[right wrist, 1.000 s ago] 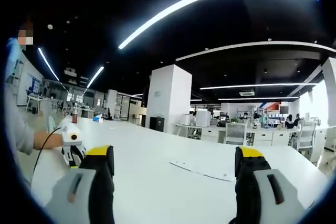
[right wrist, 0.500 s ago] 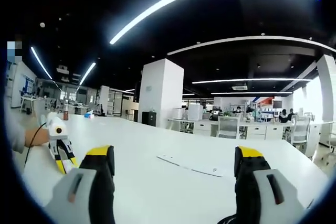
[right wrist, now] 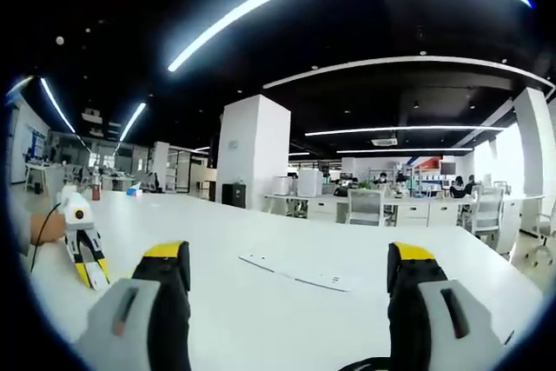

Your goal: Plug the desk Type‑C cable into the charger adapter.

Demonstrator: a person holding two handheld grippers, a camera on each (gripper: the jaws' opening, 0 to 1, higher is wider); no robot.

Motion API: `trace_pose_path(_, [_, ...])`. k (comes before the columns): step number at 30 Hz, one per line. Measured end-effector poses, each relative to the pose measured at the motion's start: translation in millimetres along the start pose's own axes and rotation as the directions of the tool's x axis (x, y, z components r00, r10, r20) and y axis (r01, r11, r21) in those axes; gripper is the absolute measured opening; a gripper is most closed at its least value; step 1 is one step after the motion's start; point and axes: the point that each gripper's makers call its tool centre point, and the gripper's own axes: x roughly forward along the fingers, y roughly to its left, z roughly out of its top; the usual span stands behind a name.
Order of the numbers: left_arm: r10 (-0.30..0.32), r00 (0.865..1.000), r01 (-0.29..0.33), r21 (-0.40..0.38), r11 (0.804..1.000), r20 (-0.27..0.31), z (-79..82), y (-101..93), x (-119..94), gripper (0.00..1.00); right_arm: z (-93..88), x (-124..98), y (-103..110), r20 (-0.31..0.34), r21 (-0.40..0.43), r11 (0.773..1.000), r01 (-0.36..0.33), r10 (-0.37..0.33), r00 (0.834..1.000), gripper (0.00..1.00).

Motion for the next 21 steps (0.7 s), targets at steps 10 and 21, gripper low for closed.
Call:
trace_pose_path(10, [-0.003, 1.000, 0.003, -0.001, 1.000, 0.003, 0.4, 1.2, 0.0, 0.27, -27.2, -7.5, -21.4, -0.076, -0.019, 0.998, 0.058, -0.059, 0.995, 0.93])
trace_pose_path(21, [-0.007, 1.000, 0.007, 0.000, 1.000, 0.008, 0.6, 1.0, 0.2, 0.27, -55.3, -15.8, -36.7, -0.157, 0.023, 0.993, 0.113, -0.108, 0.982, 0.88])
